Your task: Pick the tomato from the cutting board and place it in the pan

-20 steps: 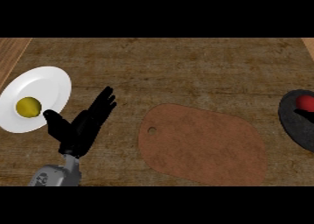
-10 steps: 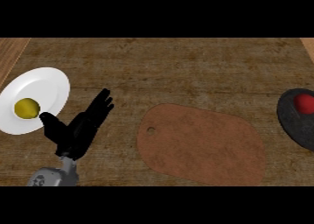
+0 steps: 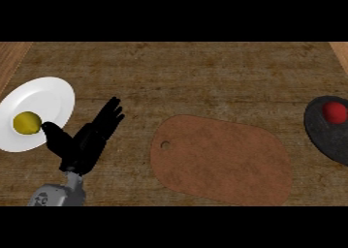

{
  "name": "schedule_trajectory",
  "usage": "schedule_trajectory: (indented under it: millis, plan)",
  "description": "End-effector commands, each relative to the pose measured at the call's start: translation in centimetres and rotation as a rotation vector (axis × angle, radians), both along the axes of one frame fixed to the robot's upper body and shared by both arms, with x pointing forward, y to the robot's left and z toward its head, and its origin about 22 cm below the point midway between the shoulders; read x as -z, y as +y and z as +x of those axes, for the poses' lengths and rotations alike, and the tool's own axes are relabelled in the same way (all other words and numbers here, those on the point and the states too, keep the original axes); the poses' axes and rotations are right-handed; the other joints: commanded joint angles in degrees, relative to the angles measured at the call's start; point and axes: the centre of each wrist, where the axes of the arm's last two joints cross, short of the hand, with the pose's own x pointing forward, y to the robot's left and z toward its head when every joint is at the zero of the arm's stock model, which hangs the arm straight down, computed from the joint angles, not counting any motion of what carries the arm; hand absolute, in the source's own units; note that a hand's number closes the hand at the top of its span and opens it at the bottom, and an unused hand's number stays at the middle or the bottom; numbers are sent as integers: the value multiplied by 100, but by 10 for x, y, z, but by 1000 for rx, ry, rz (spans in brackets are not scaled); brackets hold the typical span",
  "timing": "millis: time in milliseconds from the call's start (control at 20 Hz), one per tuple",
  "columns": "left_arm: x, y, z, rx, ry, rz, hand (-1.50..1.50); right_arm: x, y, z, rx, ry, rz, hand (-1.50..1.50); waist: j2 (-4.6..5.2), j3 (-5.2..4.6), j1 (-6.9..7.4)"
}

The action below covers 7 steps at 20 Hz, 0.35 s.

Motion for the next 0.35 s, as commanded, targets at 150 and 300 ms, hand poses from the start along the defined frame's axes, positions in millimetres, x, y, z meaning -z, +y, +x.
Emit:
schedule_trajectory:
  millis: [150, 300]
  plan:
    - [4, -7, -4, -9, -5, -4, 0, 1, -13, -30, -140, -65, 66, -150, -37, -10, -47]
    - [-4, 6, -2, -3, 11, 10, 0, -12, -21, -32, -160, -61, 75, -150, -48, -8, -40]
